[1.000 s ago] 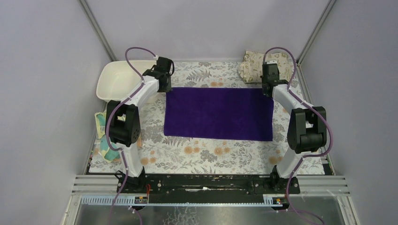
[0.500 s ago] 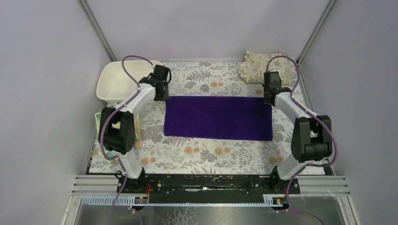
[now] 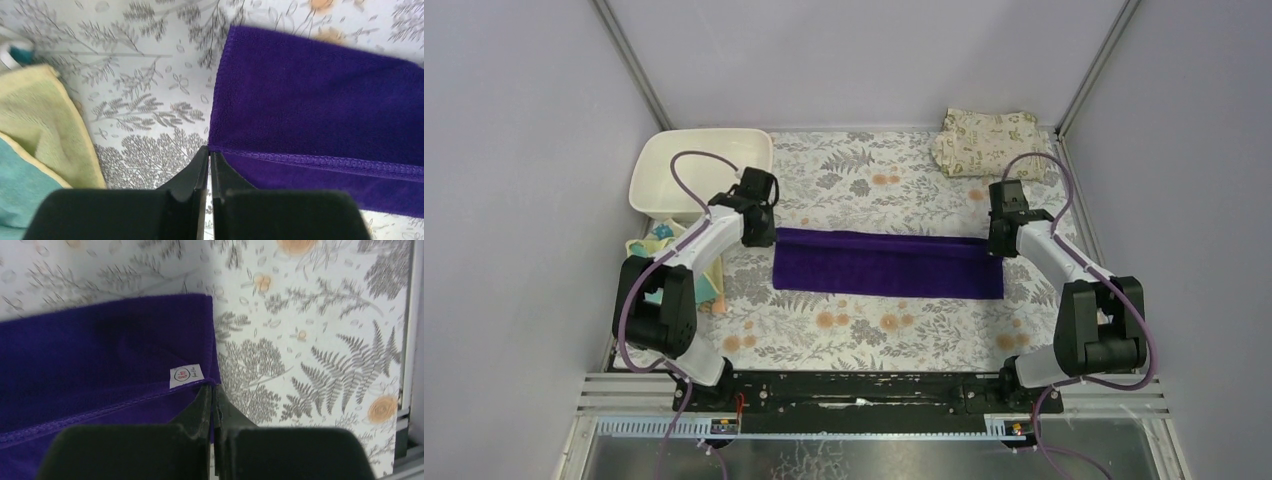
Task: Roll the towels
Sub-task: Fold the towel at the center of the board.
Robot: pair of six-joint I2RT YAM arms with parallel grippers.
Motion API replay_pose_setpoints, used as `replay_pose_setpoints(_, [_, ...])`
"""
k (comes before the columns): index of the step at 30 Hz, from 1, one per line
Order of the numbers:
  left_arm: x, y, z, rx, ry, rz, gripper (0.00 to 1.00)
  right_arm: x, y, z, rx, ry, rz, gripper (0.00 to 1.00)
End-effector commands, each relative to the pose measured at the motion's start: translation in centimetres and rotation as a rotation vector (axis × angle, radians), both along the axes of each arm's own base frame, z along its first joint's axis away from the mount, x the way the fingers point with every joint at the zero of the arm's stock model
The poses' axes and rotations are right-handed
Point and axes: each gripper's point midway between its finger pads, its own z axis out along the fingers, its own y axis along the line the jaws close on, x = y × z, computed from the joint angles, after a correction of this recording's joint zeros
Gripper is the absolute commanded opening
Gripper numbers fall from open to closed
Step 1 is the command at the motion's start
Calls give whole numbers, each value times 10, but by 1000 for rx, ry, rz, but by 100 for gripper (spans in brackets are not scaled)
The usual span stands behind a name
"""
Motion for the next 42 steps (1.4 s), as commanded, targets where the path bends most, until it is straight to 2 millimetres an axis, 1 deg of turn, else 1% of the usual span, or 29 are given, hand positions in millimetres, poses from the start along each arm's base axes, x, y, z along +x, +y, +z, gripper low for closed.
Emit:
replay_pose_setpoints(1, [-19, 2, -7, -39, 22, 47, 0, -25, -10, -1, -16, 33, -78, 0])
replay_pose_setpoints(3, [-30, 2, -14, -53, 45, 62, 0, -31, -12, -2, -25, 38, -90, 0])
replay_pose_setpoints(5, [-37, 2, -18, -61, 57, 71, 0, -32, -13, -2, -26, 36, -94, 0])
replay_pose_setpoints(12, [-48, 0, -15, -96, 54, 94, 0, -35, -27, 11, -93, 4, -157, 0])
replay_pose_setpoints(16, [-54, 0, -18, -99, 62, 103, 0, -38, -29, 12, -97, -6, -166, 1])
replay_pose_setpoints(24, [-68, -2, -34, -120, 111, 121, 0, -42, -17, 1, -32, 52, -152, 2])
replay_pose_setpoints(27, [-72, -3, -38, -132, 123, 132, 0, -49, -12, -5, -2, 80, -162, 2])
replay_pose_setpoints(31, [-73, -5, -42, -140, 133, 143, 0, -57, -5, -14, 47, 105, -187, 1])
replay_pose_setpoints(36, [-75, -7, -47, -152, 144, 149, 0, -67, -6, -26, 60, 138, -230, 1])
replay_pose_setpoints(40, [-79, -10, -50, -173, 151, 158, 0, -74, -8, -32, 62, 150, -259, 7])
replay_pose_setpoints(42, [-81, -10, -51, -181, 152, 165, 0, -76, -8, -33, 67, 147, -272, 20])
